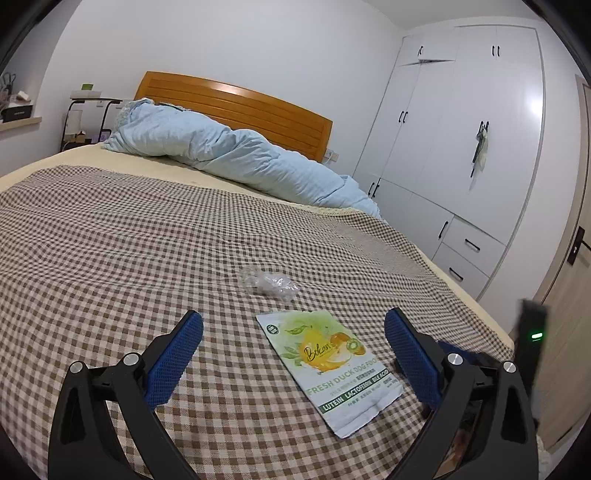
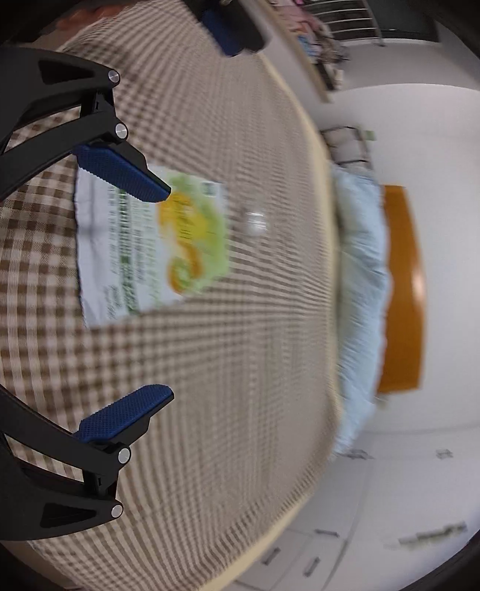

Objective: Collect trash
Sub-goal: 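Close the right gripper on the edge of the white dog food sachet, then lift the sachet with the right gripper while the left approaches the clear wrapper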

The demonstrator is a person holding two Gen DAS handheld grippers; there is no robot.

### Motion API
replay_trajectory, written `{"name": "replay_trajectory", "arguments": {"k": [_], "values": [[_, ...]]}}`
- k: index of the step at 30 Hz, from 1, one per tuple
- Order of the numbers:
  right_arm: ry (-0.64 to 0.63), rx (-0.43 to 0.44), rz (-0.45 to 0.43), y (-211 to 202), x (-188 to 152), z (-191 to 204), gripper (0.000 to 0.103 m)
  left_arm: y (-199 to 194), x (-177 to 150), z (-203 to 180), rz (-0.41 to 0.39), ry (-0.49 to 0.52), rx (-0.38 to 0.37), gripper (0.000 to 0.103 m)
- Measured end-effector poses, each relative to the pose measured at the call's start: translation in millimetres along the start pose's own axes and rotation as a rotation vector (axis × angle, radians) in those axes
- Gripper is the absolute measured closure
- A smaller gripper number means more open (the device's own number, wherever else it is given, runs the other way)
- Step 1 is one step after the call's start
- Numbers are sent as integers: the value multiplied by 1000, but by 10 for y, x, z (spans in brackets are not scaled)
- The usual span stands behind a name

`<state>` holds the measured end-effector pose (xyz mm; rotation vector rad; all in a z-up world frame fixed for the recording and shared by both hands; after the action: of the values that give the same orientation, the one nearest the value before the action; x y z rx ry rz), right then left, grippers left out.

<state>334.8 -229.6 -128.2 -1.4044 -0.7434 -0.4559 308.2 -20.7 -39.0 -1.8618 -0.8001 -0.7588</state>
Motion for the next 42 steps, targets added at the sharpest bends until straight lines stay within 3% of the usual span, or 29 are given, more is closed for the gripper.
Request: {"name": "replay_trajectory", "arguments": {"k": [6, 8, 13, 15, 19, 24, 26, 30, 35, 42], "values": [[44, 72, 203, 573, -33, 78, 8, 3, -26, 40, 16, -10, -1, 7], [86, 120, 216, 634, -37, 22, 7, 7, -31, 46, 19, -14, -2, 7], [44, 114, 219, 615, -45, 54, 7, 44, -49, 35, 33, -18, -13, 8], [21, 131, 203, 577, -65, 105, 20, 46, -51, 28, 34, -16, -15, 8], [9, 121, 180, 515, -117, 116, 26, 40, -50, 15, 30, -15, -16, 8], [-6, 120, 137, 426, -170, 169, 54, 56, -72, 25, 40, -11, -11, 7], [-45, 78, 110, 381, -198, 258, 57, 52, -71, 27, 39, -14, -12, 7], [-5, 85, 67, 317, -196, 242, 65, 49, -70, 36, 39, -16, -14, 7], [29, 88, -53, 28, -112, 162, 67, 62, -71, 50, 46, -17, -16, 7], [118, 73, -111, -143, -16, -211, 66, 124, -85, 17, 69, -2, -7, 7]]}}
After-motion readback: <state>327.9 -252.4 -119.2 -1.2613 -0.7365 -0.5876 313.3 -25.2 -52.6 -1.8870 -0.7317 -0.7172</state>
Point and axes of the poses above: each gripper's, at about its wrist camera, not at the fingertips, and y roughly the way its jaws point, z to its left, x to its top, the point moved 3 cm from there along y, roughly the way its jaws point, and after that the axes turned 7 degrees about z, right-handed, at the moved point
